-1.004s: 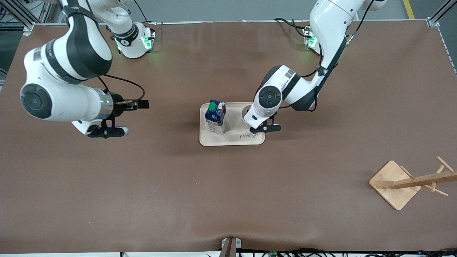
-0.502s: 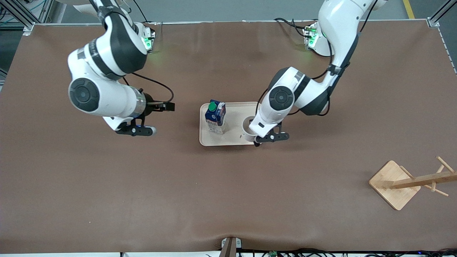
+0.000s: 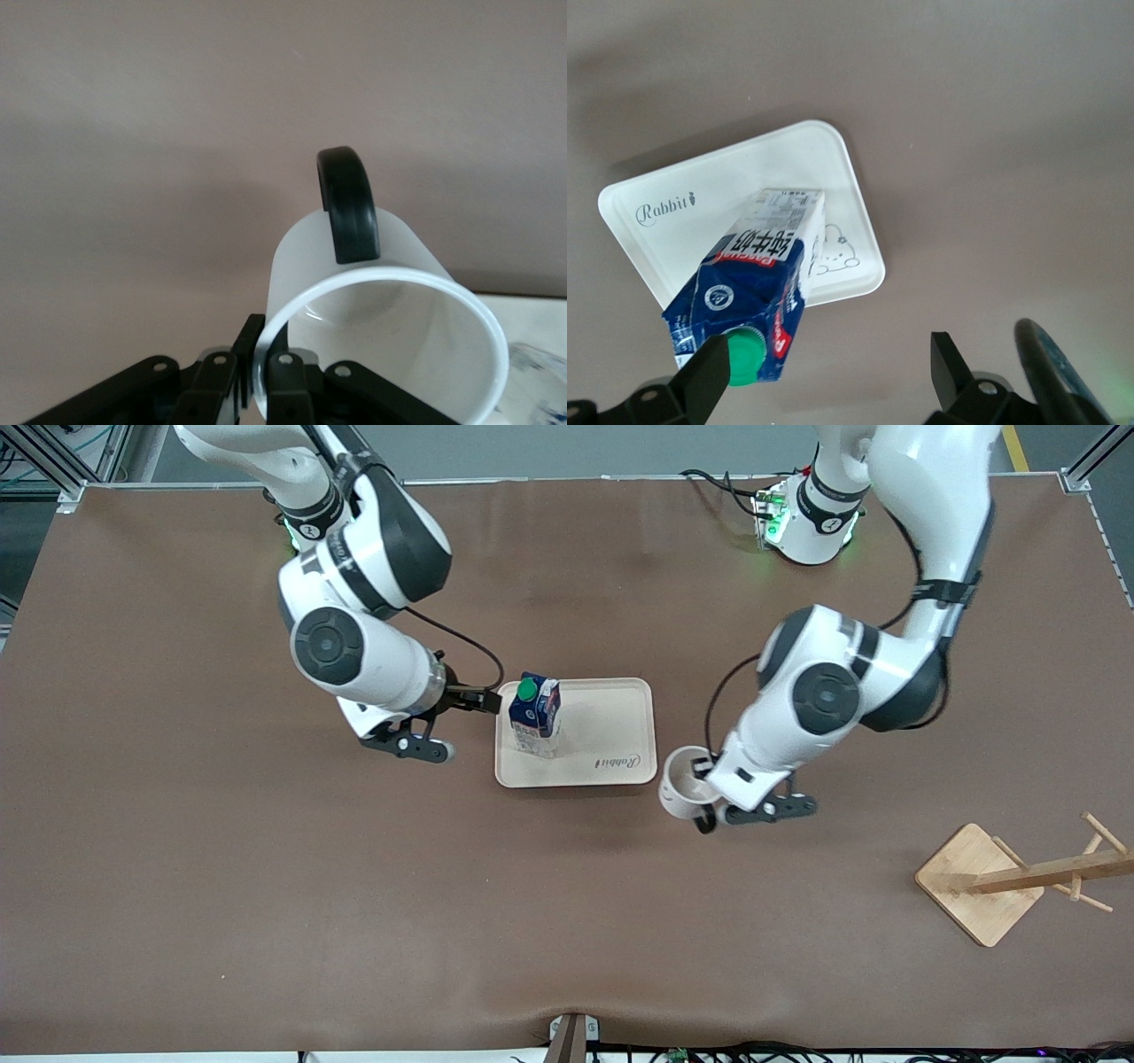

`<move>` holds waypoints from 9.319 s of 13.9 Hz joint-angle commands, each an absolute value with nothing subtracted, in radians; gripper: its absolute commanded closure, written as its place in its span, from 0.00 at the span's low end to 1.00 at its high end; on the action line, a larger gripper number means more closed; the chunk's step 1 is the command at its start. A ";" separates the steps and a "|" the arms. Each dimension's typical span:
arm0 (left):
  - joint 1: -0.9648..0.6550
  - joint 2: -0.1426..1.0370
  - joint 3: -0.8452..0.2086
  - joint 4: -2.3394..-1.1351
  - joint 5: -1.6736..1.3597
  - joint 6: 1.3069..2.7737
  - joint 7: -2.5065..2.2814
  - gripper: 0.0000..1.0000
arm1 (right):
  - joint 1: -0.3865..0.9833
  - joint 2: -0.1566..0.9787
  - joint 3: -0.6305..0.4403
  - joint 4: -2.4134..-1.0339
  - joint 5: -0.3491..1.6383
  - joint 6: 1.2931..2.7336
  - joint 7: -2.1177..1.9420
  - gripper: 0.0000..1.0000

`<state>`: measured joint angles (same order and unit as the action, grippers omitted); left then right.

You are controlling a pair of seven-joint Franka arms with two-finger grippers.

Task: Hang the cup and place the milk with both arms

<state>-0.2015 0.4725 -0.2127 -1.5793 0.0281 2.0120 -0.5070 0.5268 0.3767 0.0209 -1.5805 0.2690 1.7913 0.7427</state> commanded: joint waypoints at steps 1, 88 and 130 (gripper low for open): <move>-0.146 0.457 -0.218 -1.551 0.064 1.973 -0.453 1.00 | 0.575 0.394 0.014 -1.578 0.287 1.813 0.848 0.00; 0.402 0.204 -0.341 -1.385 0.086 1.473 0.107 0.00 | 0.002 0.292 -0.028 -1.622 -0.015 1.564 0.198 1.00; -0.029 0.001 0.014 -1.582 0.040 1.661 -0.012 0.00 | -0.114 0.144 -0.025 -2.184 -0.089 2.000 -0.008 0.00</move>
<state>-0.0154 -0.0178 0.0025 -1.6104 0.0462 1.6571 -0.0095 -0.0910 0.1610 -0.0398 -2.1712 -0.0742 1.9947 0.0018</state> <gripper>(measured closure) 0.000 0.000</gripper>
